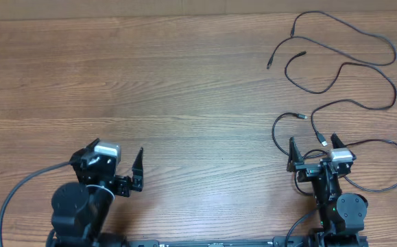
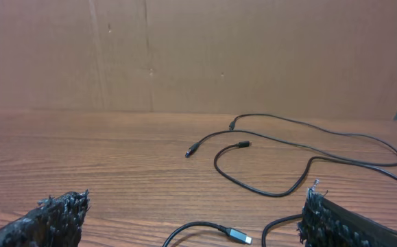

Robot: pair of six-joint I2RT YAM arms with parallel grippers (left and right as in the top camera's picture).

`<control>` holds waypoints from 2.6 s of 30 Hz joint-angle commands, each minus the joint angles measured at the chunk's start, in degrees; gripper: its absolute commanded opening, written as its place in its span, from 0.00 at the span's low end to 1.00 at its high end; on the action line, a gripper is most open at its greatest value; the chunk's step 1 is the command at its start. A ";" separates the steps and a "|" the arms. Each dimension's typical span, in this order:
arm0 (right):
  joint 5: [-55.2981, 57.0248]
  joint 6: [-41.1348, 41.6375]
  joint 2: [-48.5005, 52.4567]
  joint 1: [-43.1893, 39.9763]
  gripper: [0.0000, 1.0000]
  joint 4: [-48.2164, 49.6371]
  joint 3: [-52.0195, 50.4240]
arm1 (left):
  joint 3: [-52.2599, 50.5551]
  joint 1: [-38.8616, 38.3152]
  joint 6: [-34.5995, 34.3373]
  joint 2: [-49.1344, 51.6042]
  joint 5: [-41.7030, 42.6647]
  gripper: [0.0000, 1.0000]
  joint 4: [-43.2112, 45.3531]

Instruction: Untangle cables

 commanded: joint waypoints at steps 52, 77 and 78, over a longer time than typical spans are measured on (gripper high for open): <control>0.50 -0.22 -0.57 0.37 1.00 0.33 -0.59 | -33.05 7.48 -6.36 -18.86 -4.35 0.99 29.22; 0.50 -0.22 -0.57 0.37 1.00 0.33 -0.59 | -33.05 7.48 -5.14 -18.84 -3.91 1.00 29.33; 0.50 -0.22 -0.57 0.37 1.00 0.33 -0.59 | -33.05 7.48 -5.11 -18.84 -3.91 0.99 29.33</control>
